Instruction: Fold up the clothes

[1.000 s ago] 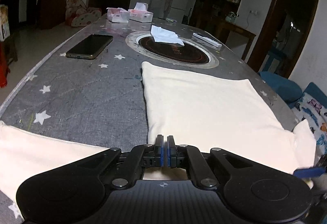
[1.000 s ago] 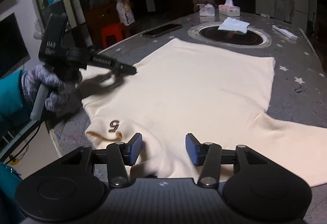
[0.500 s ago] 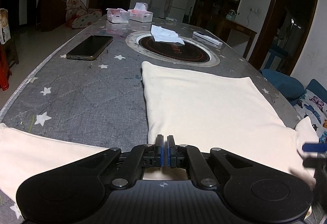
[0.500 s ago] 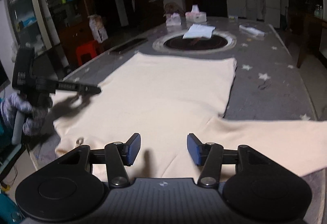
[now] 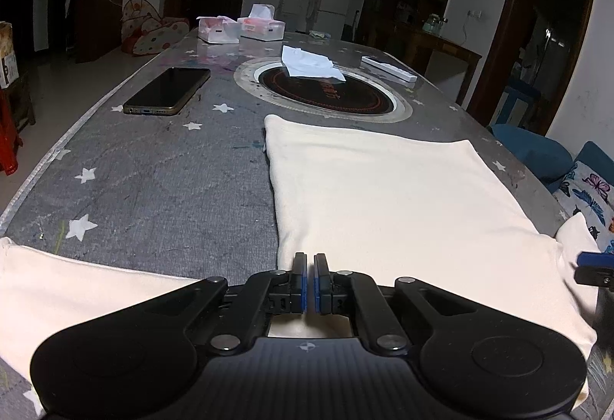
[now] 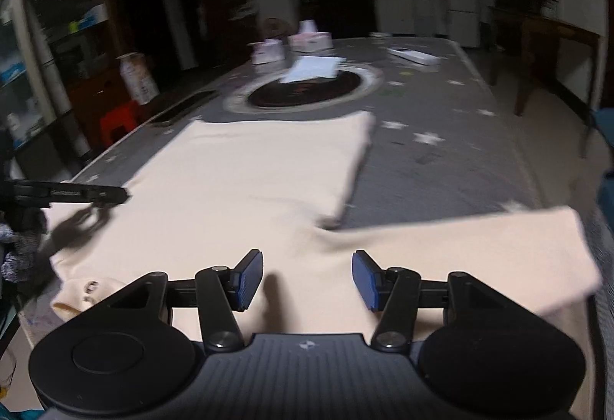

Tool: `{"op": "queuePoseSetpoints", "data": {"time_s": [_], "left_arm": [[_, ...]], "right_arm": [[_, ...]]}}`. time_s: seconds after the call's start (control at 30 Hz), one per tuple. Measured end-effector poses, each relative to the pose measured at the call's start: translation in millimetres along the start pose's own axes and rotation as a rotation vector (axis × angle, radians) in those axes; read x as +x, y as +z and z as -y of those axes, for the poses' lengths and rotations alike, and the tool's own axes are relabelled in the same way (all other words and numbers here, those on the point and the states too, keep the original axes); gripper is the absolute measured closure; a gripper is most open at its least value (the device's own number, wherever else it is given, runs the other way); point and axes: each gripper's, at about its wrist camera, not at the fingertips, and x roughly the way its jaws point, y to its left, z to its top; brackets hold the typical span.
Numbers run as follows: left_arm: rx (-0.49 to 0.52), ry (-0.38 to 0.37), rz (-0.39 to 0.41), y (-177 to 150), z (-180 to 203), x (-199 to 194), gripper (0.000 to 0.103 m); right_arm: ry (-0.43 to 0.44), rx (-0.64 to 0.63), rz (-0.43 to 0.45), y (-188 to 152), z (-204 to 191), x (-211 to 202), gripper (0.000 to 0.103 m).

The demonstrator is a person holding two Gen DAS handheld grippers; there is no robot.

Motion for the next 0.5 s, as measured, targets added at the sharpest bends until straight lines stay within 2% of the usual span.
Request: {"op": "queuePoseSetpoints", "data": {"time_s": [0.17, 0.27, 0.4, 0.5], "left_arm": [[0.018, 0.011, -0.005, 1, 3, 0, 0.098], [0.031, 0.019, -0.008, 3, 8, 0, 0.093], [0.056, 0.018, -0.001, 6, 20, -2, 0.077], [0.085, 0.005, 0.007, 7, 30, -4, 0.077]], "right_arm": [[-0.072, 0.056, 0.007, -12, 27, -18, 0.051], [-0.107, 0.088, 0.032, -12, 42, -29, 0.051], [-0.185, 0.151, 0.058, -11, 67, -38, 0.051], [-0.235, 0.216, 0.07, -13, 89, -42, 0.051]]}}
